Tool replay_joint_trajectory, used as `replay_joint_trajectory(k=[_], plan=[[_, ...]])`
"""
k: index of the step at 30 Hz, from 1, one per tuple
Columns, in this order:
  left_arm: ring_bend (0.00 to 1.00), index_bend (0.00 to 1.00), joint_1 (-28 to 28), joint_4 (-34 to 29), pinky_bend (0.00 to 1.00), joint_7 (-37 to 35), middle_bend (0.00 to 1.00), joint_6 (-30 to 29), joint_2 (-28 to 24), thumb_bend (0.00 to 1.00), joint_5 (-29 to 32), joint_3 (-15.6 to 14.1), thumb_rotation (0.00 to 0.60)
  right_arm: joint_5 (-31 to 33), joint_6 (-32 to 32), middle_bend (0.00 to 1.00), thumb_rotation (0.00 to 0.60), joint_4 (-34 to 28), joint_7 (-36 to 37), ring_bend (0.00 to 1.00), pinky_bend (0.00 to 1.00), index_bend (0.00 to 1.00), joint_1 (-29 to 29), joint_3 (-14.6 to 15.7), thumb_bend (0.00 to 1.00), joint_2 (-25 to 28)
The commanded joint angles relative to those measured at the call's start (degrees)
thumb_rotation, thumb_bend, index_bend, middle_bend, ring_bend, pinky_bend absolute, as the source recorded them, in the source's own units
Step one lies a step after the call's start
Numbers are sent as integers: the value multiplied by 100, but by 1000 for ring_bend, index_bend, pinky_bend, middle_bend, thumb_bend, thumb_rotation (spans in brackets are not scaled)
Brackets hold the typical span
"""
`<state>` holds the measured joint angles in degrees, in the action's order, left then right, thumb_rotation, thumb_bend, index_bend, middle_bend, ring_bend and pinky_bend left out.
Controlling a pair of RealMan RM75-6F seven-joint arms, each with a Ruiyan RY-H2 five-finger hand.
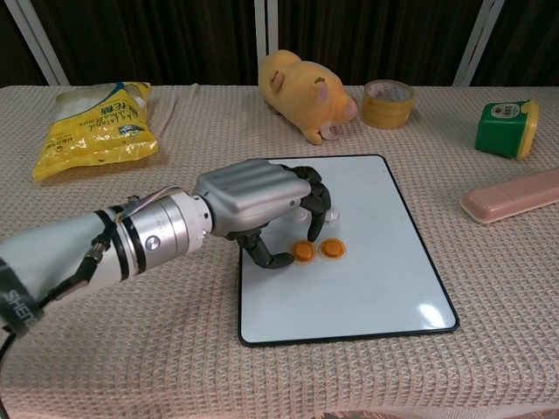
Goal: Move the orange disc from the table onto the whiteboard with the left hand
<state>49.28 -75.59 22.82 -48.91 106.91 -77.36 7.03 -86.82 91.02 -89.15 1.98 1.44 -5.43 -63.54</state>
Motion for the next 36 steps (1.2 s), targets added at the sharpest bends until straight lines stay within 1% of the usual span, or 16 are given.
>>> replay_joint_trajectory(k=[1, 10, 13, 18, 26, 32, 36], plan=[[45, 577, 6, -13, 155, 18, 183, -3, -21, 312, 25, 3, 600, 7, -4, 0, 600, 3, 21, 0, 0, 0, -4, 1, 327, -1], [45, 558, 47, -19, 154, 38, 183, 34, -10, 312, 102, -16, 600, -4, -26, 0, 600, 27, 32, 0, 0, 0, 1, 10, 327, -22], [45, 521, 55, -9, 153, 49, 182, 19, -7, 312, 111, -17, 600, 8, -24, 0, 600, 35, 36, 0, 0, 0, -2, 3, 327, -23], [45, 424, 75, -27, 153, 43, 183, 22, -22, 311, 140, -13, 600, -10, 0, 0, 600, 65, 71, 0, 0, 0, -1, -7, 327, -42], [45, 338, 61, -142, 153, 43, 182, -3, -97, 312, 142, -65, 600, -29, 22, 0, 600, 62, 62, 0, 0, 0, 0, -15, 327, -48], [45, 330, -16, -503, 153, 132, 175, -178, -316, 311, 104, -95, 595, -44, 61, 0, 600, 20, 31, 0, 0, 0, -10, -24, 327, -23], [45, 321, -238, -1066, 154, 475, 171, -550, -783, 310, 155, -134, 600, -64, 86, 0, 600, -6, 19, 0, 0, 0, -20, -23, 327, 5]])
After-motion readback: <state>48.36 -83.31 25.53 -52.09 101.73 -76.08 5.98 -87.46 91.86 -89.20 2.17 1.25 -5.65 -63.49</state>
